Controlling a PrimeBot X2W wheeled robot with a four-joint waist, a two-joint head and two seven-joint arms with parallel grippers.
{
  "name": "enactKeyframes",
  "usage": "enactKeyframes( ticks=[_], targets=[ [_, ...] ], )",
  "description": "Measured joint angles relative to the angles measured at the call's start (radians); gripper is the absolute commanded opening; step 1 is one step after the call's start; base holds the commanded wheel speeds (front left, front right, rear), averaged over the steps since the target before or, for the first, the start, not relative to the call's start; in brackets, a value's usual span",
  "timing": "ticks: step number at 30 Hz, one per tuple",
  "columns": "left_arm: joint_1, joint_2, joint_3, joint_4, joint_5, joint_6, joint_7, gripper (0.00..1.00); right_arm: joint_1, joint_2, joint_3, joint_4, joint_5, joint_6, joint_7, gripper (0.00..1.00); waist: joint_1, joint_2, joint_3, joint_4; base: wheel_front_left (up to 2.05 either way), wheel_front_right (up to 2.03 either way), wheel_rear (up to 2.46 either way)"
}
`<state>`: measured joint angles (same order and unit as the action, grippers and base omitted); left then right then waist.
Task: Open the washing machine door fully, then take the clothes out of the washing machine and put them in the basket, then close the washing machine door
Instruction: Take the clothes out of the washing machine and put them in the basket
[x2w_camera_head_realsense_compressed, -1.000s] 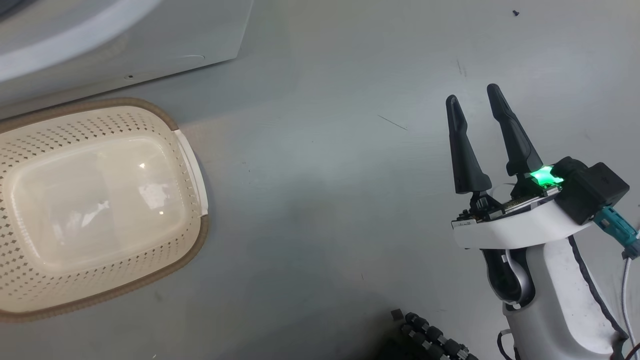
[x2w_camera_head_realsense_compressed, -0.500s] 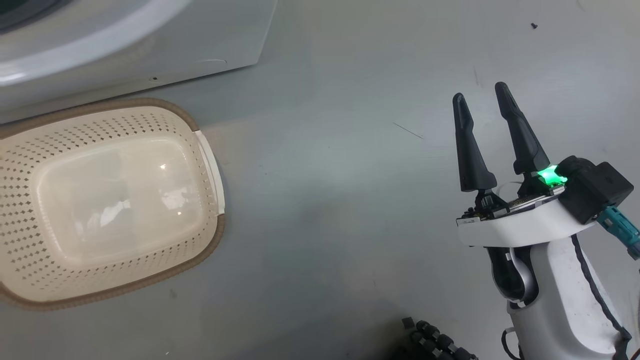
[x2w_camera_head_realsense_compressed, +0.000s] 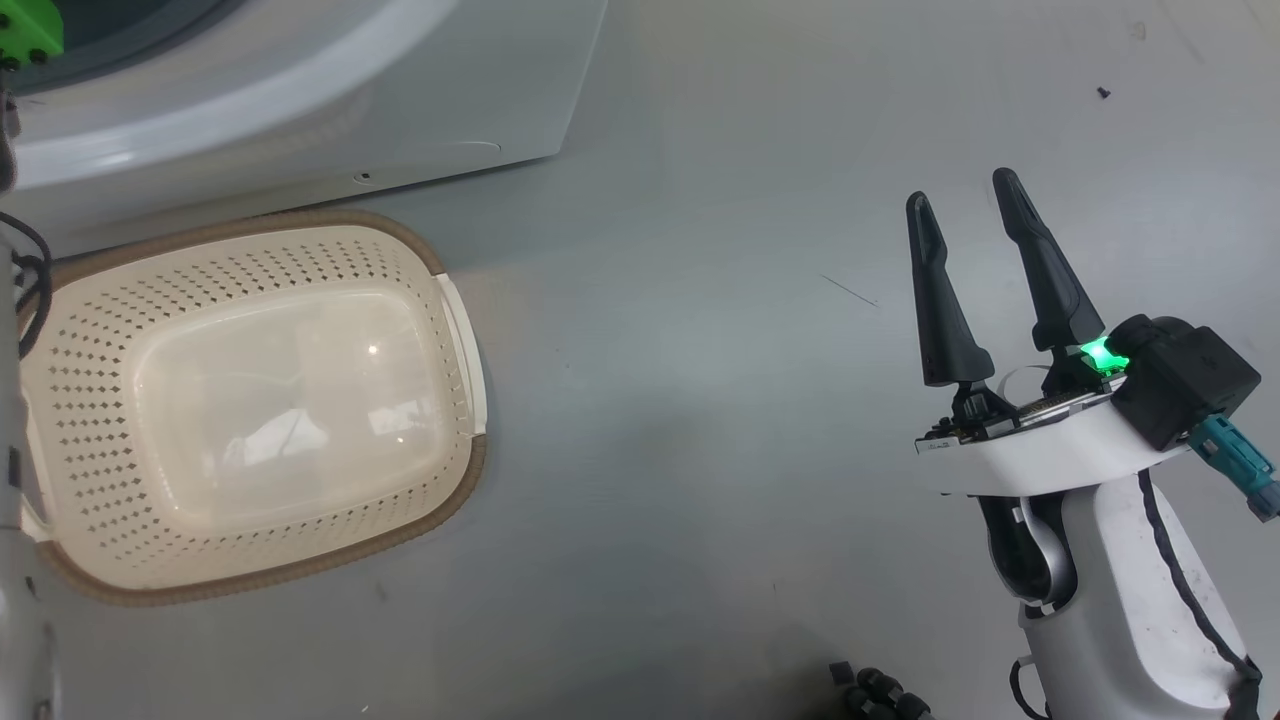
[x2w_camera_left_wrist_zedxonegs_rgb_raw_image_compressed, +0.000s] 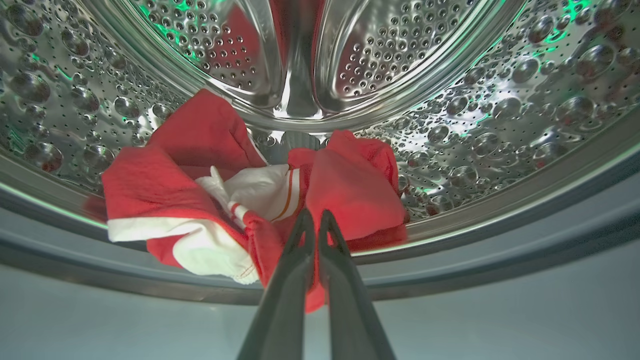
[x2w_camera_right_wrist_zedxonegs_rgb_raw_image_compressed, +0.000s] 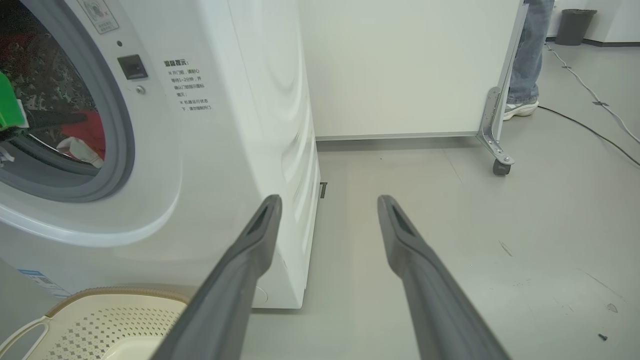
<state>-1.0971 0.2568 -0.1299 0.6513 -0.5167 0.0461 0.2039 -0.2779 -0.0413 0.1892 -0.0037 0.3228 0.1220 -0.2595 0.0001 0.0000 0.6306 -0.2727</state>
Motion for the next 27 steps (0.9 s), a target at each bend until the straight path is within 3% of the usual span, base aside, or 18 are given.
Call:
enactKeyframes(
  ticks=[10,27],
  targets=[
    [0.108,-0.032,0.002,-0.054,0.002,-0.009,-0.151,0.00,0.009,-0.001,0.005,0.015,-0.020,0.000,0.000,1.00,0.0000,0.0000,-0.056,0.023,0.00,0.00,0.00],
    [0.336,-0.141,-0.004,-0.168,0.020,0.002,-0.411,0.00,0.109,-0.017,0.035,0.054,-0.044,0.000,0.000,1.00,-0.0001,0.0000,-0.210,0.078,0.00,0.00,0.00]
  ],
)
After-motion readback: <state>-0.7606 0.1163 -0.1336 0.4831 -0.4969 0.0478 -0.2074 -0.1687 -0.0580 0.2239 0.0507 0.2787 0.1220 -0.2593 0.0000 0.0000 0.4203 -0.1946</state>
